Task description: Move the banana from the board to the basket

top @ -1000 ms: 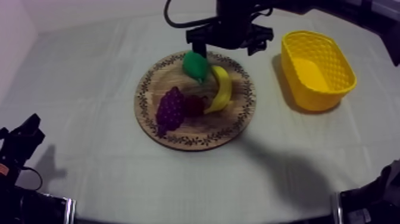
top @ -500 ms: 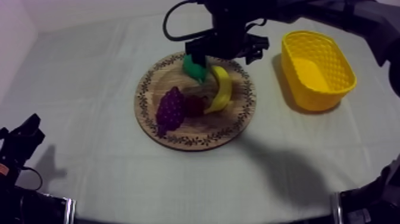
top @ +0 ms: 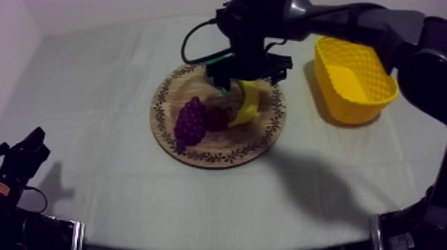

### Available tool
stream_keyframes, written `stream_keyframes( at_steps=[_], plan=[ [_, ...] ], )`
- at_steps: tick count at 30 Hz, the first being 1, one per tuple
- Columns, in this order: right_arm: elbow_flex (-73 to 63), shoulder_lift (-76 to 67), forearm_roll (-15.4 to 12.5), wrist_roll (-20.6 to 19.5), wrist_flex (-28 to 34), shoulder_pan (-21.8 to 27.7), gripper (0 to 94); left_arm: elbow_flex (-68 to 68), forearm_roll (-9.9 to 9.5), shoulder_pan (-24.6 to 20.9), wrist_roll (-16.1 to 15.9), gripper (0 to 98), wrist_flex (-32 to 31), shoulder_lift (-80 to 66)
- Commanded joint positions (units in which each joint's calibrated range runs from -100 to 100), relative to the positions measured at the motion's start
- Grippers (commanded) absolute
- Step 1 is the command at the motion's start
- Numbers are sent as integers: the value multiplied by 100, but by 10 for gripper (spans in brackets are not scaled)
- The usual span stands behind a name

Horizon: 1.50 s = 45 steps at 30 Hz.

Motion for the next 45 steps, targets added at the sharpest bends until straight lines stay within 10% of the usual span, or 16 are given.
stream_keyframes(
  at_steps=[1,17,45],
  plan=[
    [-43,122,3,7,8,19,741,3,-1,-1,-1,1,-2,-3],
    [-248,643,6,24,-62,70,712,3,-1,-1,-1,1,-2,-3],
    [33,679,-147,404,-571,152,233,3,-1,-1,-1,1,-2,-3]
  ],
)
